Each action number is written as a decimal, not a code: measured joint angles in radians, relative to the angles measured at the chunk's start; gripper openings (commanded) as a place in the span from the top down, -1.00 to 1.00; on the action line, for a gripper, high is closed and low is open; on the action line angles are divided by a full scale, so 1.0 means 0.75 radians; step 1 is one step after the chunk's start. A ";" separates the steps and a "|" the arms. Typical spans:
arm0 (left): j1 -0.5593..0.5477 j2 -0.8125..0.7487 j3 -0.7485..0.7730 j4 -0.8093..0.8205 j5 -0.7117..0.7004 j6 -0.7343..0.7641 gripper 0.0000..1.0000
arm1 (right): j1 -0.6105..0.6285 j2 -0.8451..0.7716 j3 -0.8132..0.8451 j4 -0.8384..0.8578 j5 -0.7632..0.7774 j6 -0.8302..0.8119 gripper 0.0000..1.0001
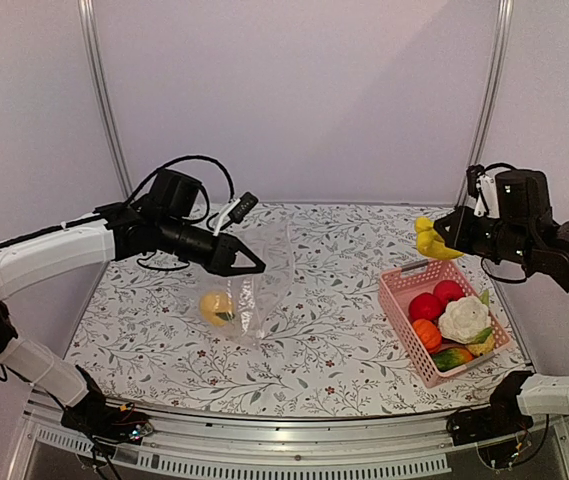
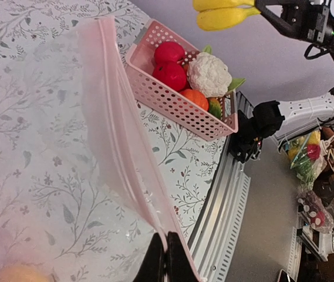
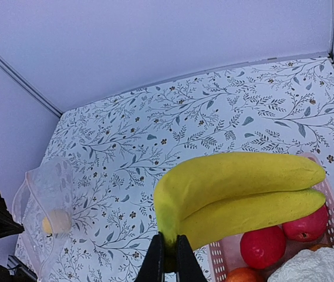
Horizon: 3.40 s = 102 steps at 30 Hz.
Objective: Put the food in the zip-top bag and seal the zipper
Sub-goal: Pick up the fake fruit from the bin, then place the fake fruit in the zipper food storage bag.
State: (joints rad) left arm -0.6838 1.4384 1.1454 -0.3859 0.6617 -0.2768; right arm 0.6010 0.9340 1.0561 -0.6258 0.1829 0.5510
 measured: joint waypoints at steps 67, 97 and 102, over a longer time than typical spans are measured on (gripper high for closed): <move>0.005 -0.005 0.005 -0.012 0.347 0.040 1.00 | 0.455 0.363 0.051 0.761 -1.191 0.062 1.00; 0.014 -0.004 0.006 0.010 0.487 0.025 1.00 | 0.475 0.690 0.447 0.105 -0.964 -0.466 1.00; 0.014 0.012 0.006 0.011 0.513 0.022 1.00 | 0.492 0.749 0.533 0.023 -0.832 -0.575 1.00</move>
State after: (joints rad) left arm -0.6731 1.4475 1.1496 -0.3779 1.0466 -0.2604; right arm 0.9699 1.4960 1.4555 -0.6083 -0.4412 0.1196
